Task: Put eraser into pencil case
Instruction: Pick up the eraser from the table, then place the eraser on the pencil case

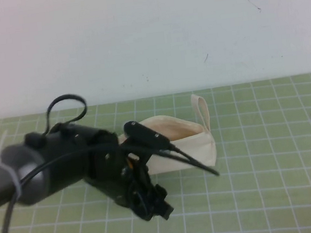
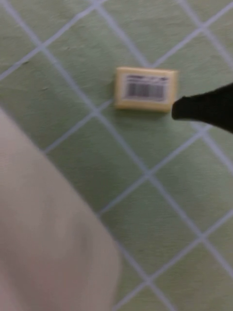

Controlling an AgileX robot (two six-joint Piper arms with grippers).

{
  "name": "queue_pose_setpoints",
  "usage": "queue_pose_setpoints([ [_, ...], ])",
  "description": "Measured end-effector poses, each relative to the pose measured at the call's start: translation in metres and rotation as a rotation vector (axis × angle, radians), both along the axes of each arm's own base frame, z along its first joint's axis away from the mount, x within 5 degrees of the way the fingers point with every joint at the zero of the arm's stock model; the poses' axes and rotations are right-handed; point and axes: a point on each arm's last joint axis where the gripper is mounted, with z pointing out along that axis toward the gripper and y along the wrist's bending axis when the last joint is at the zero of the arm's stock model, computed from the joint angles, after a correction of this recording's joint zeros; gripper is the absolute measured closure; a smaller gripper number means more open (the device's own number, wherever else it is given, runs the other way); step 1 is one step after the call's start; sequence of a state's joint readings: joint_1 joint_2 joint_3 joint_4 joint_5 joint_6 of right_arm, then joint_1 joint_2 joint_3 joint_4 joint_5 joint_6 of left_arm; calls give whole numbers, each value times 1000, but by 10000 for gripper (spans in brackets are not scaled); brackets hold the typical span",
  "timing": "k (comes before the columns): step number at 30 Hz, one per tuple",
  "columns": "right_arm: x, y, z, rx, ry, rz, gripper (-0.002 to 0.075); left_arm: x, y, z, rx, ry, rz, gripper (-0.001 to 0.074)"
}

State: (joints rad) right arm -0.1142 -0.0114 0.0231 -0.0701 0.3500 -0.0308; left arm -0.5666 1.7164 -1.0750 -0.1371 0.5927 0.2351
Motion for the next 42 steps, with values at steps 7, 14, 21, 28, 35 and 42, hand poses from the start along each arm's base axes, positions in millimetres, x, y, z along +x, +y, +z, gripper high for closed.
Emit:
queue_pose_setpoints([
  [7, 0, 0, 0, 0, 0, 0, 727, 27, -18, -27, 58, 104, -7, 330],
  [14, 0, 0, 0, 0, 0, 0, 727, 36, -23, -47, 95, 139, -16, 396],
  [21, 0, 0, 0, 0, 0, 0, 727, 35, -23, -47, 97, 149, -15, 547],
  [28, 0, 0, 0, 0, 0, 0, 727, 23, -21, -5, 19, 142, -18, 547],
  [35, 0, 0, 0, 0, 0, 0, 727, 30, -26, 79, -153, -125, -18, 547],
  [42, 0, 0, 0, 0, -2, 0, 727, 51, -36, 101, -247, -308, 1, 547],
])
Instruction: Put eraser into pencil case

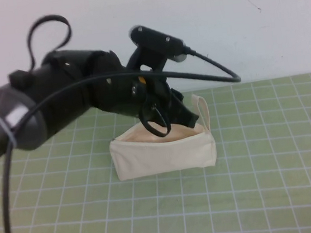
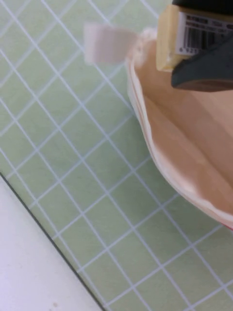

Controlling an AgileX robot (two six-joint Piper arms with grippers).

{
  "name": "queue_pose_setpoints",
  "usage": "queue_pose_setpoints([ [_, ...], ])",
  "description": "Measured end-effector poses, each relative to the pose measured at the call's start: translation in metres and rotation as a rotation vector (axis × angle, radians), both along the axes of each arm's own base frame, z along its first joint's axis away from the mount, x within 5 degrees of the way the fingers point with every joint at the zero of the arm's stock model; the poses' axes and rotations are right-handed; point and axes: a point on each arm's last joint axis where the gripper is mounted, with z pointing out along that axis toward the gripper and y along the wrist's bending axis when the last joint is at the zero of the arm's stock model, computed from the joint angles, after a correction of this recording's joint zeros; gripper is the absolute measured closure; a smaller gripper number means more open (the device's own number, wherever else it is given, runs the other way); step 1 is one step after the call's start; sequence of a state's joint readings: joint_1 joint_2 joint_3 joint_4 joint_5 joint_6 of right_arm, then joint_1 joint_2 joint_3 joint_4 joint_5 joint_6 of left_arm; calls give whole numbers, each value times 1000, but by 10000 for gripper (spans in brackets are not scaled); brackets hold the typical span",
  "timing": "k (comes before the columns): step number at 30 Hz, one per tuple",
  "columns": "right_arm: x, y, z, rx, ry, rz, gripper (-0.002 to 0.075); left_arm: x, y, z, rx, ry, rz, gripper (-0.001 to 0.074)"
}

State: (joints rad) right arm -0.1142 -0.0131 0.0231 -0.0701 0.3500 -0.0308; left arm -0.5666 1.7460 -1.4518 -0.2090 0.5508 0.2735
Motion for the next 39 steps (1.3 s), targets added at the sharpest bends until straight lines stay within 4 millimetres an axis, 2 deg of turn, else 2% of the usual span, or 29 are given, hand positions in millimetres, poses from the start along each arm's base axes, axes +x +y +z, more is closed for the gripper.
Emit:
queue_pose_setpoints([
  [4, 0, 0, 0, 0, 0, 0, 727, 10, -3, -22, 59, 8, -8, 531],
  [8, 0, 0, 0, 0, 0, 0, 727, 14, -5, -34, 79, 31, 0, 395],
  [11, 0, 0, 0, 0, 0, 0, 727, 17, -4, -34, 76, 14, 25, 365],
  [13, 0, 0, 0, 0, 0, 0, 727, 19, -4, -30, 84, -1, 34, 393],
  [16, 0, 0, 0, 0, 0, 0, 727, 21, -2, -15, 112, -13, 48, 520],
  [18, 0, 0, 0, 0, 0, 0, 727, 19, 1, 3, 113, -34, 64, 638],
  [20, 0, 0, 0, 0, 0, 0, 727, 13, 7, 28, 79, -77, 95, 694],
  [25, 0, 0, 0, 0, 0, 0, 727, -22, 34, 104, -51, -263, 163, 729],
  [27, 0, 0, 0, 0, 0, 0, 727, -43, 49, 134, -109, -358, 172, 732],
  [30, 0, 0, 0, 0, 0, 0, 727, -77, 71, 158, -163, -447, 177, 734],
  [32, 0, 0, 0, 0, 0, 0, 727, -101, 87, 161, -176, -476, 179, 735],
  [35, 0, 0, 0, 0, 0, 0, 727, -132, 106, 151, -171, -477, 179, 735],
  [39, 0, 0, 0, 0, 0, 0, 727, -166, 129, 121, -135, -433, 180, 735],
])
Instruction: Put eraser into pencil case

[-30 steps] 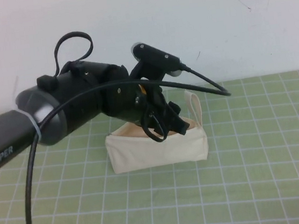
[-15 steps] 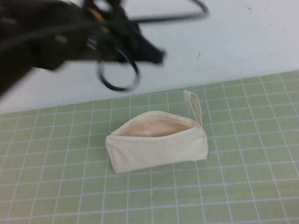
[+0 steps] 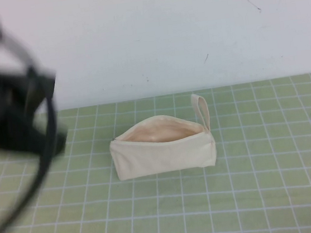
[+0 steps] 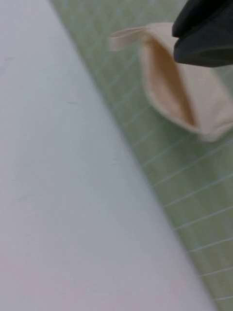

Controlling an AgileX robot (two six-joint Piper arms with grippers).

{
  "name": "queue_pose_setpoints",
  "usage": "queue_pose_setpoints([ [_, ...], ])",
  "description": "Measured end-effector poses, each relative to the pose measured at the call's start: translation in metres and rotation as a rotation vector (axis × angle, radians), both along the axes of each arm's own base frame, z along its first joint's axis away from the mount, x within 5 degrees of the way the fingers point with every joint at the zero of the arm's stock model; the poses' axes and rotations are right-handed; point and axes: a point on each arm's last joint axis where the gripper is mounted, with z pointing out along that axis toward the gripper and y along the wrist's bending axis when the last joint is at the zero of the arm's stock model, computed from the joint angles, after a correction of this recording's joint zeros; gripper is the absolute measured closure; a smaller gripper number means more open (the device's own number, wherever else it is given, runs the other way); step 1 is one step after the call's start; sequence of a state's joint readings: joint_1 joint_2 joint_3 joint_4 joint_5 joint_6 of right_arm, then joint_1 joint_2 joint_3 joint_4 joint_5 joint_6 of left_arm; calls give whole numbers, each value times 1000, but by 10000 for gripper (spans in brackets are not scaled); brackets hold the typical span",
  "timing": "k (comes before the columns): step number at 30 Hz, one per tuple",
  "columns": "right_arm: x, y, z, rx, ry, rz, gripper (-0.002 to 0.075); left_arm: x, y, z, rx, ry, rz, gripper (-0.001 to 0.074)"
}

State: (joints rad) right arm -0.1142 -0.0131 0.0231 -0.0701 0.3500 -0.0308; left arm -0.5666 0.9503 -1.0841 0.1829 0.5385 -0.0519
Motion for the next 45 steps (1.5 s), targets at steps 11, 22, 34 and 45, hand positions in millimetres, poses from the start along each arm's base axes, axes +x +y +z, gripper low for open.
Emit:
queue_pose_setpoints([
  [11, 0, 0, 0, 0, 0, 0, 727, -48, 28, -98, 105, 392, 42, 735],
  [22, 0, 0, 0, 0, 0, 0, 727, -68, 43, -157, -197, 185, 68, 735],
  [34, 0, 0, 0, 0, 0, 0, 727, -107, 79, -229, -426, -101, 275, 736],
  [45, 0, 0, 0, 0, 0, 0, 727, -115, 86, -247, -375, 62, 423, 736],
])
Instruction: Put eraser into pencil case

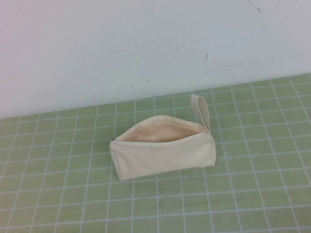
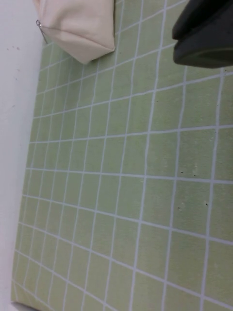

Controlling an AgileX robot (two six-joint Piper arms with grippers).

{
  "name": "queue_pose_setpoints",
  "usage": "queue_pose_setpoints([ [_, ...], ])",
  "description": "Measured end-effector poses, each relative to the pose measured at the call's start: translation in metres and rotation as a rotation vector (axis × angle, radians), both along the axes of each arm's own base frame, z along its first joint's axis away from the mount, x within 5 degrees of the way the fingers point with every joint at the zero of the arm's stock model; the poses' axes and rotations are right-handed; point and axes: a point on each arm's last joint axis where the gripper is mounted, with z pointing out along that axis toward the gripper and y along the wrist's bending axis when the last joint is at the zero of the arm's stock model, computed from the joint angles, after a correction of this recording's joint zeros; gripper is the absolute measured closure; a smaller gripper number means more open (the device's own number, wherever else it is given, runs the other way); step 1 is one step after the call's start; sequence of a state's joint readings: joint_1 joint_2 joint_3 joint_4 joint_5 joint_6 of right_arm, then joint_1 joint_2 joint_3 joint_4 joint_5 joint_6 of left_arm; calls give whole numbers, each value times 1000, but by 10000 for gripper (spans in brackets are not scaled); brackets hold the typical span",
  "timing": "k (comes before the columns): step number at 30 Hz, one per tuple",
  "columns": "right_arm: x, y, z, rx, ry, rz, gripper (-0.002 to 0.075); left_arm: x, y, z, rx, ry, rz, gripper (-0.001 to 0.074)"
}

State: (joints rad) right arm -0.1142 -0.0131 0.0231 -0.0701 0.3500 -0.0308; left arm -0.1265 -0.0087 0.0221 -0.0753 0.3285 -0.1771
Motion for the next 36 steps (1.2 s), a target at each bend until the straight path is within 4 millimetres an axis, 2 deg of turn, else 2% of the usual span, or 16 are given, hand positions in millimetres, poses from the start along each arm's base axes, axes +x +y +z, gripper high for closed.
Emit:
queue_pose_setpoints([
  [10, 0, 0, 0, 0, 0, 0, 727, 0, 0, 0, 74, -7, -17, 736],
  [36, 0, 0, 0, 0, 0, 0, 727, 0, 0, 0, 85, -7, -21, 736],
])
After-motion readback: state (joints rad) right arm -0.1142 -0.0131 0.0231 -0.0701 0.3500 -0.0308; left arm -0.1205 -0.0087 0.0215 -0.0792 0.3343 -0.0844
